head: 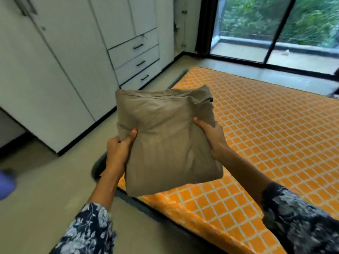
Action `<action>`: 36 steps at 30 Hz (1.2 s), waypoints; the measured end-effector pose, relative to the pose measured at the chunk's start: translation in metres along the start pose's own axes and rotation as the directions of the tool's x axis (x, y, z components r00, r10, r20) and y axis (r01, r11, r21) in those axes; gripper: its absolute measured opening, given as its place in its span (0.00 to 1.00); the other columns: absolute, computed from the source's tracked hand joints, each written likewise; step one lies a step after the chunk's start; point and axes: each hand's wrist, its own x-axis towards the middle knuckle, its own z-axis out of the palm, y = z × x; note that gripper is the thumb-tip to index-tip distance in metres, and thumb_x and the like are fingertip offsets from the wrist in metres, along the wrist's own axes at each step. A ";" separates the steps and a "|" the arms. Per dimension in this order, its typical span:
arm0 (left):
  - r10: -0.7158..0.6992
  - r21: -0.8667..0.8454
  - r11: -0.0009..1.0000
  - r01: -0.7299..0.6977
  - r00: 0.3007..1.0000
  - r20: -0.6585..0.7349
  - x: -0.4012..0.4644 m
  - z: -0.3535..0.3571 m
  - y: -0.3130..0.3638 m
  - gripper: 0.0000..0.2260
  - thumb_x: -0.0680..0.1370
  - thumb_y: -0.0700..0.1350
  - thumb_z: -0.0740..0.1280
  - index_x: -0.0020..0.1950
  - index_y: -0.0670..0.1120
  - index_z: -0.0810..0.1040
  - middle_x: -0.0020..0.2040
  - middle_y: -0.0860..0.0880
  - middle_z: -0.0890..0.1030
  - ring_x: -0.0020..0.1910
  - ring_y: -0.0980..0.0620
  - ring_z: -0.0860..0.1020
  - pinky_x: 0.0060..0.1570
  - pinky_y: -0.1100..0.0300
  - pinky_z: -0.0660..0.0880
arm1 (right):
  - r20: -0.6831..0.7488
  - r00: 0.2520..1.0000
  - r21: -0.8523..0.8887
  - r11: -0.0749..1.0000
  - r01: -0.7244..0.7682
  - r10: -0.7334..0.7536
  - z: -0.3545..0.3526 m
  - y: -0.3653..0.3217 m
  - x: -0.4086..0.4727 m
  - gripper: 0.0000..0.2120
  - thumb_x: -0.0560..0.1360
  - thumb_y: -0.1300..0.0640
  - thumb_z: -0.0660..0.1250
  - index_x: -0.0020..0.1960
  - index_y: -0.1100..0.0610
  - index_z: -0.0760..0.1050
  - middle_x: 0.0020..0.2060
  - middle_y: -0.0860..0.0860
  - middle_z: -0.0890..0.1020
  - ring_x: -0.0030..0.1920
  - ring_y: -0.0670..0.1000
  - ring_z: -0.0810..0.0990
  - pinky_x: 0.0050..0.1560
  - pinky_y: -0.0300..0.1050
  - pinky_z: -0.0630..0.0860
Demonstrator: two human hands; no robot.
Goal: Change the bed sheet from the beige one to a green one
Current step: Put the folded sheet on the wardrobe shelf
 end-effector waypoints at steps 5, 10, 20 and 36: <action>-0.045 -0.009 0.999 0.044 0.983 -0.175 0.036 -0.146 0.002 0.13 0.71 0.54 0.74 0.39 0.45 0.81 0.40 0.44 0.84 0.44 0.44 0.82 0.48 0.48 0.78 | 0.139 0.988 -0.037 0.998 -0.059 0.063 0.158 0.024 -0.016 0.20 0.65 0.52 0.78 0.55 0.56 0.79 0.47 0.53 0.85 0.48 0.54 0.84 0.54 0.56 0.80; -0.045 -0.003 0.999 0.046 0.962 -0.268 0.080 -0.231 0.007 0.16 0.72 0.53 0.74 0.40 0.39 0.81 0.39 0.44 0.83 0.40 0.47 0.81 0.45 0.51 0.77 | 0.207 0.969 -0.069 0.990 -0.122 0.134 0.265 0.032 -0.017 0.17 0.67 0.52 0.77 0.52 0.56 0.78 0.46 0.54 0.85 0.45 0.53 0.84 0.49 0.51 0.81; -0.031 0.038 0.998 0.040 0.976 -0.214 0.250 -0.324 0.025 0.15 0.71 0.55 0.74 0.43 0.42 0.83 0.42 0.44 0.85 0.44 0.45 0.83 0.48 0.50 0.79 | 0.172 0.972 -0.025 0.987 -0.160 0.162 0.437 0.047 0.066 0.25 0.65 0.50 0.78 0.57 0.57 0.73 0.48 0.52 0.81 0.48 0.52 0.82 0.48 0.48 0.80; -0.084 0.217 0.973 0.082 0.996 -0.003 0.580 -0.369 0.068 0.17 0.70 0.57 0.73 0.43 0.43 0.82 0.43 0.44 0.84 0.45 0.44 0.82 0.53 0.44 0.78 | -0.030 0.960 -0.012 0.960 -0.280 0.279 0.641 0.050 0.251 0.30 0.64 0.46 0.77 0.61 0.55 0.71 0.52 0.54 0.80 0.51 0.56 0.80 0.54 0.56 0.78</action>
